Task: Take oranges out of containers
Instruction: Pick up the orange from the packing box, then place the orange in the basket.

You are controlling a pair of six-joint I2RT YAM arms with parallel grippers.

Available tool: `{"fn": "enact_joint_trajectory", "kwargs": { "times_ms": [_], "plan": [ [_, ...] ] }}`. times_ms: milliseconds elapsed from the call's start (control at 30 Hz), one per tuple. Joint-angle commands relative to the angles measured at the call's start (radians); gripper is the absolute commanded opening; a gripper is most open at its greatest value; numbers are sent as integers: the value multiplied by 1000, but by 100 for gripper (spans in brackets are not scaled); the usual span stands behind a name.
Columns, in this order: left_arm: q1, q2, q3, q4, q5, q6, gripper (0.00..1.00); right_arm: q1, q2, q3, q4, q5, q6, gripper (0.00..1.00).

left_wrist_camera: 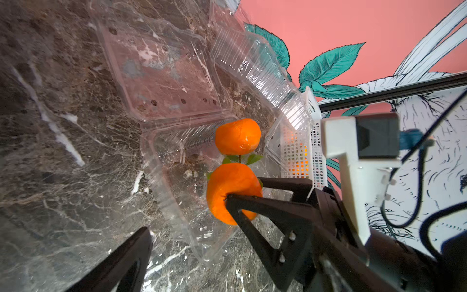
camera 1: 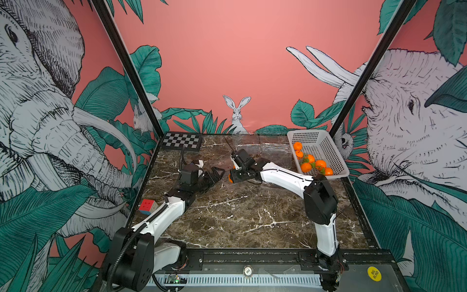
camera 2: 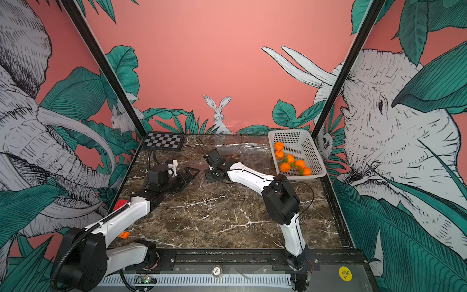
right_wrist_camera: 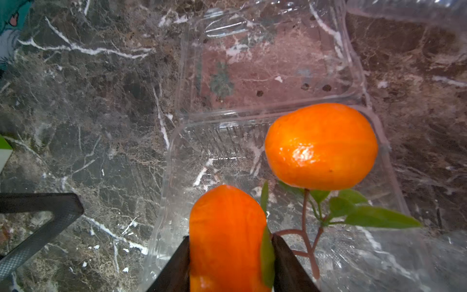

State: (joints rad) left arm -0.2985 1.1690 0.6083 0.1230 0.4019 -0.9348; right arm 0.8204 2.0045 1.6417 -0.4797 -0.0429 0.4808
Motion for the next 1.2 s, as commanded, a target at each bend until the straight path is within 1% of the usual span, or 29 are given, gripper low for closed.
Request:
{"fn": "enact_joint_trajectory", "kwargs": {
  "times_ms": [0, 267, 367, 467, 600, 767, 867, 1067, 1100, 1167],
  "plan": [
    [1, -42, 36, -51, -23, 34, 99, -23, -62, -3, 33, -15, 21, 47],
    [-19, -69, 90, -96, -42, 66, 99, -92, -131, 5, 45, -61, 39, 47],
    [-50, -56, 137, -114, -64, 87, 99, -133, -161, 9, 46, -77, 46, 47],
    [-110, -28, 187, -119, -103, 105, 99, -181, -199, -3, 54, -99, 56, 47],
    [-209, 55, 257, -95, -127, 116, 99, -255, -259, -30, 65, -115, 66, 47],
    [-290, 140, 334, -64, -154, 127, 99, -350, -302, -37, 61, -164, 69, 47],
    [-334, 198, 415, -71, -161, 149, 99, -414, -332, -48, 55, -177, 63, 47],
    [-411, 330, 588, -82, -176, 192, 99, -581, -379, -87, 53, -214, 52, 47],
    [-436, 352, 616, -80, -175, 195, 99, -606, -384, -98, 56, -218, 52, 47],
    [-456, 407, 670, -78, -172, 199, 99, -666, -394, -121, 61, -214, 52, 47]
  ]
}}
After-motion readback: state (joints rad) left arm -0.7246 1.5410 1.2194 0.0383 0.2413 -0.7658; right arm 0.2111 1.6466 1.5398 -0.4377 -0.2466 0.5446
